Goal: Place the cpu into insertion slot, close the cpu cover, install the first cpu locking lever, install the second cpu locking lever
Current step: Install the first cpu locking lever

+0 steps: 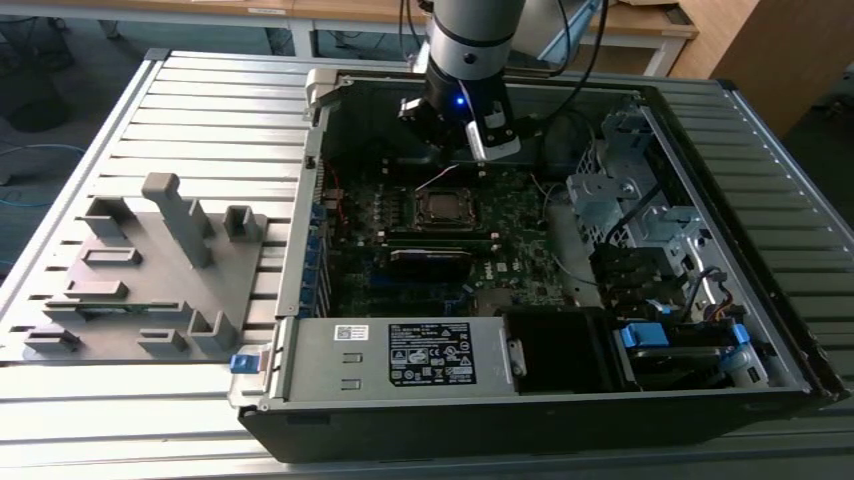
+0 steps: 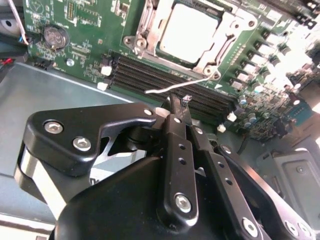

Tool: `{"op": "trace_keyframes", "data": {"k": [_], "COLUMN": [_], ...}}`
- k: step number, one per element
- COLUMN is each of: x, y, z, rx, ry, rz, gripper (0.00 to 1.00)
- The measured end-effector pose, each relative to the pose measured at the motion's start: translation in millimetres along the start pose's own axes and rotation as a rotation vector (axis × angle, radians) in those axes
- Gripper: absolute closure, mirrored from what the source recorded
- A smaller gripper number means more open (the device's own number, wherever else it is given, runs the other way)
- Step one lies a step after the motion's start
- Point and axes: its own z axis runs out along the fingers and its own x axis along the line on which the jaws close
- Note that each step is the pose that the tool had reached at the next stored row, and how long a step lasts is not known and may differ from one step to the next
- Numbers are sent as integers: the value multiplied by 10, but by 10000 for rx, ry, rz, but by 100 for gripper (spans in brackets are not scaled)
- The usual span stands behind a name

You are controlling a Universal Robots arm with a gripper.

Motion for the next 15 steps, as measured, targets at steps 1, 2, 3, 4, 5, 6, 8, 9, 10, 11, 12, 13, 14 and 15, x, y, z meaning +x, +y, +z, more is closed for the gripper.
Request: {"op": "trace_keyframes", "data": {"k": [1, 2, 3, 4, 5, 6, 8, 9, 10, 11, 12, 13, 14, 15], "x": [0, 0, 0, 0, 0, 0, 0, 0, 0, 1, 0, 0, 0, 0], "y": [-1, 0, -1, 0, 0, 0, 0, 0, -1, -2, -3, -4, -4, -4], "z": [0, 0, 0, 0, 0, 0, 0, 0, 3, 10, 14, 14, 14, 14], "rx": [7, 7, 8, 8, 9, 8, 9, 9, 7, -1, -4, -3, -4, -4], "ry": [-1, -1, -2, -2, -2, -2, -2, -3, -16, -46, -80, -93, -93, -94], "rz": [-1, -1, -1, 0, 0, 0, 0, 0, -3, -9, -19, -23, -23, -24], "gripper": [90, 90, 90, 90, 90, 90, 90, 90, 90, 90, 90, 90, 90, 90]}}
